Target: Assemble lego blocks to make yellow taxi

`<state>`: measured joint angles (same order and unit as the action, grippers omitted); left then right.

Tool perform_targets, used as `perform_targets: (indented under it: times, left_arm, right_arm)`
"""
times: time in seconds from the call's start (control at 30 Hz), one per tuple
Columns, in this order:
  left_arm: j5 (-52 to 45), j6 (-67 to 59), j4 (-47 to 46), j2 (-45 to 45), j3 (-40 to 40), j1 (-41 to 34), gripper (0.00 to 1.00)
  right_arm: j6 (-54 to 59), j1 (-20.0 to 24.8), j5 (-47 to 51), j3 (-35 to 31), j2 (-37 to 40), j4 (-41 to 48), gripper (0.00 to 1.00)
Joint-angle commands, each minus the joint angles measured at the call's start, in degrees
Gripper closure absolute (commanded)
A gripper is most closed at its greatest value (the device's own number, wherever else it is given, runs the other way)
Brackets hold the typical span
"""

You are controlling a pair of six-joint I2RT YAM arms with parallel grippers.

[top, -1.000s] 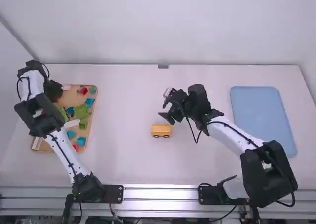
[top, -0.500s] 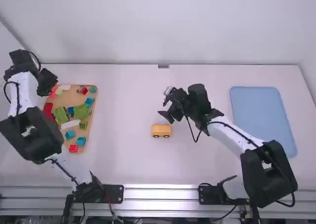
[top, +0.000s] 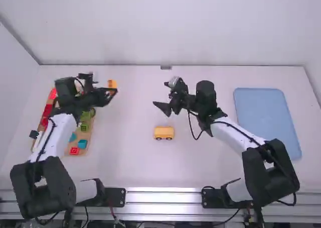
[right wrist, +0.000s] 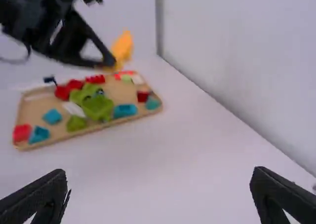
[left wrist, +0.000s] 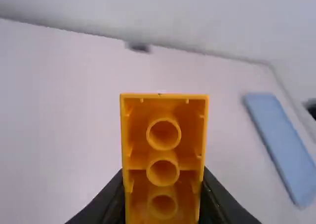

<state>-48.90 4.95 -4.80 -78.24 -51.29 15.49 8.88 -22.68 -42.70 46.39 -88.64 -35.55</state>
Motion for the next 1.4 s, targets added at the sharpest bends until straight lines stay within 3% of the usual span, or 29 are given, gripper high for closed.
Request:
perform_targets:
  times: [0.0, 0.13, 0.2, 0.33, 0.43, 0.63, 0.93, 1.13, 1.37]
  left_arm:
    - [-12.8, -3.2, 6.4, 1.5, 5.5, -4.8, 0.73]
    - [-18.3, -3.3, 21.3, 1.0, 11.5, -12.6, 0.73]
    - [-18.1, -1.8, 30.8, 1.0, 14.9, -17.0, 0.73]
    - [-17.7, 0.5, 39.9, 0.4, 17.4, -21.0, 0.73]
    - [-17.7, 0.8, 42.4, -0.4, 17.8, -22.0, 0.73]
    - [-17.7, 3.0, 47.9, -3.9, 17.8, -22.2, 0.73]
    - [-18.9, 4.7, 57.3, -9.3, 17.8, -22.2, 0.74]
    - [-19.3, 4.7, 58.9, -9.4, 17.8, -22.3, 0.73]
    - [-19.2, 4.7, 59.1, -9.4, 17.8, -22.2, 0.73]
  right_arm:
    - [-7.1, 2.1, -11.9, 0.9, -2.9, -3.1, 0.02]
    - [-13.5, 4.9, -23.5, 3.9, -7.8, -7.8, 0.01]
    - [-16.7, 6.3, -33.8, 7.0, -11.8, -10.9, 0.02]
    - [-18.1, 7.0, -43.4, 10.9, -15.6, -12.5, 0.15]
    - [-18.1, 6.7, -46.4, 12.2, -16.2, -11.9, 0.18]
    - [-17.9, 4.6, -46.6, 12.5, -16.2, -12.2, 0.24]
    - [-18.1, 3.2, -45.8, 12.6, -16.2, -12.2, 0.45]
    - [-18.1, 3.1, -45.7, 12.6, -16.2, -12.1, 0.50]
    - [-18.1, 3.1, -43.9, 12.6, -16.2, -12.0, 0.65]
